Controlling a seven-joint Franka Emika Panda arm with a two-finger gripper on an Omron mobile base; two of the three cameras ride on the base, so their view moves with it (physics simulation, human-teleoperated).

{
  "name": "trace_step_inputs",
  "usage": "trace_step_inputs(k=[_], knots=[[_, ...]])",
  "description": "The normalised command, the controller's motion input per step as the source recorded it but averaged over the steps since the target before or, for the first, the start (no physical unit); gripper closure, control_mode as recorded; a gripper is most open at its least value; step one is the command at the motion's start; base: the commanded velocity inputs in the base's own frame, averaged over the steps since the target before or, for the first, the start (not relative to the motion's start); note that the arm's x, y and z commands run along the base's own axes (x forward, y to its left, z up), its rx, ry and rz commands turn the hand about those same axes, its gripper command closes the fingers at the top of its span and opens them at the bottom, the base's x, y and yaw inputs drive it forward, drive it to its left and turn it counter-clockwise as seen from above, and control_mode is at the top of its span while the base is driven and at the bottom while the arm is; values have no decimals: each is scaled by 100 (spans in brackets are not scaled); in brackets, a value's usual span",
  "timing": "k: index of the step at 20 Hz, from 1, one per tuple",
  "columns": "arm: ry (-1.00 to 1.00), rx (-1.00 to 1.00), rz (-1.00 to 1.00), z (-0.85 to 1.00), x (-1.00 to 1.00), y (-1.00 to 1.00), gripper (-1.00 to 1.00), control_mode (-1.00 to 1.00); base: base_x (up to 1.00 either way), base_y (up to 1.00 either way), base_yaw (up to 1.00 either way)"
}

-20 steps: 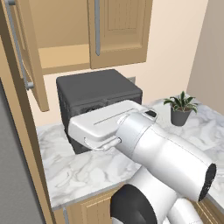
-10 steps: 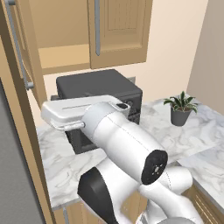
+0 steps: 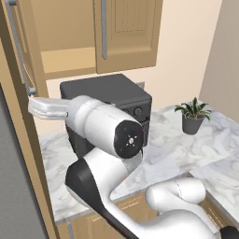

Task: Pick the avocado and bread from the counter and place them on the plate. Then pick the jam from the cabinet and place it next to the plate. Lastly close the cabinet door.

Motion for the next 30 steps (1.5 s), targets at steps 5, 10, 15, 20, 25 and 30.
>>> trace_step_inputs(k=[5,10,15,20,25,30], knots=[[8,-3,11,-42,-37,24,-100,-100,0,0,0],[4,0,7,-3,30,40,-100,-100,0,0,0],[0,4,8,-8,16,46,-100,-100,0,0,0],[-6,3,6,-8,0,12,-100,-100,0,0,0],[-20,3,2,0,-5,12,-100,-100,0,0,0],[-27,5,2,6,-7,28,-100,-100,0,0,0]])
